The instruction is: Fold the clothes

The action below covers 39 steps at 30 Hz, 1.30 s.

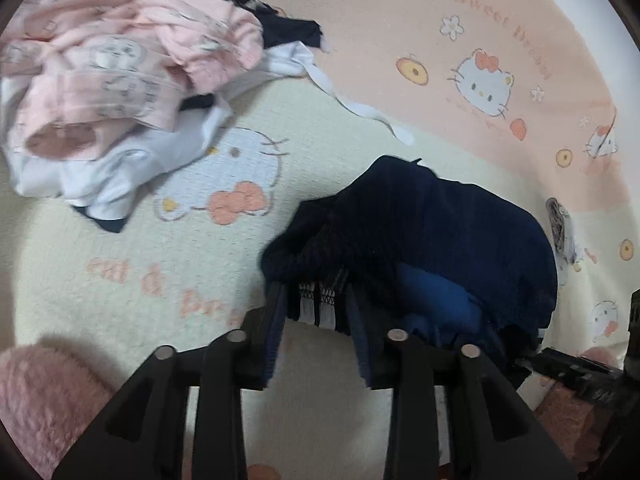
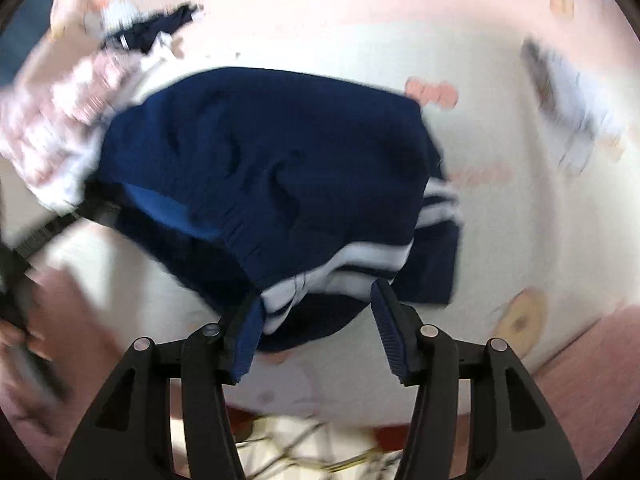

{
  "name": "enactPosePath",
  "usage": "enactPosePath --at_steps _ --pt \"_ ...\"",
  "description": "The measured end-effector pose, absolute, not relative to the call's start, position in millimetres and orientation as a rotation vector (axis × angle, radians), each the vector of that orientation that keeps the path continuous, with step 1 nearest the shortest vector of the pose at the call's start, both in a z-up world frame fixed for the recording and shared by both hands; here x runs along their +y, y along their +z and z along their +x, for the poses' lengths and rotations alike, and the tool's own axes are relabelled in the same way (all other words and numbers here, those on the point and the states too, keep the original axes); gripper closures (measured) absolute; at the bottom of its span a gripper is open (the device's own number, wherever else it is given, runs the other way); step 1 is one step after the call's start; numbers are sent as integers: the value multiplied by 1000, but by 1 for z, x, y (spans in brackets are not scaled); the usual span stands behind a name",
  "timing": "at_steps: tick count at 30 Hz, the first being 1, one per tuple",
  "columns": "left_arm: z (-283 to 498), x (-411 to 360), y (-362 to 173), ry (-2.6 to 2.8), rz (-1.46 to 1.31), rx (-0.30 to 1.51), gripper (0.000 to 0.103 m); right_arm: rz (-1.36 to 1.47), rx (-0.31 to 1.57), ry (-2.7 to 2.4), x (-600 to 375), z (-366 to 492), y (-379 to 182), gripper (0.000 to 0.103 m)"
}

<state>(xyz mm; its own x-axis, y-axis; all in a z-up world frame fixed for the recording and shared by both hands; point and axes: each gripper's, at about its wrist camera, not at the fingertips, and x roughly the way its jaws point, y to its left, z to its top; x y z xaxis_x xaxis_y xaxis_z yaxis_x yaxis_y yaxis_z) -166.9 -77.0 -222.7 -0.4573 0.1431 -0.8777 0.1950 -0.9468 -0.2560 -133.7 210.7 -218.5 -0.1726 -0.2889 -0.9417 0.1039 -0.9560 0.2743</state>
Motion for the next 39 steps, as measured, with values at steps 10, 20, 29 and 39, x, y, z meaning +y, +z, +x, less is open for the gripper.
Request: enactPosePath --at_steps 10,20,29,39 --pt "-173 -79 -248 -2554 1661 566 55 1826 -215 -2216 213 -124 -218 48" --pt "-191 -48 -259 -2586 1661 261 52 1717 -100 -2225 170 -140 -224 40" --pt "-201 -44 -265 -2495 1663 150 94 1874 276 -2295 142 -158 -279 71" --pt "-181 -22 -153 -2696 1539 291 94 1634 277 -2424 169 -167 -191 94"
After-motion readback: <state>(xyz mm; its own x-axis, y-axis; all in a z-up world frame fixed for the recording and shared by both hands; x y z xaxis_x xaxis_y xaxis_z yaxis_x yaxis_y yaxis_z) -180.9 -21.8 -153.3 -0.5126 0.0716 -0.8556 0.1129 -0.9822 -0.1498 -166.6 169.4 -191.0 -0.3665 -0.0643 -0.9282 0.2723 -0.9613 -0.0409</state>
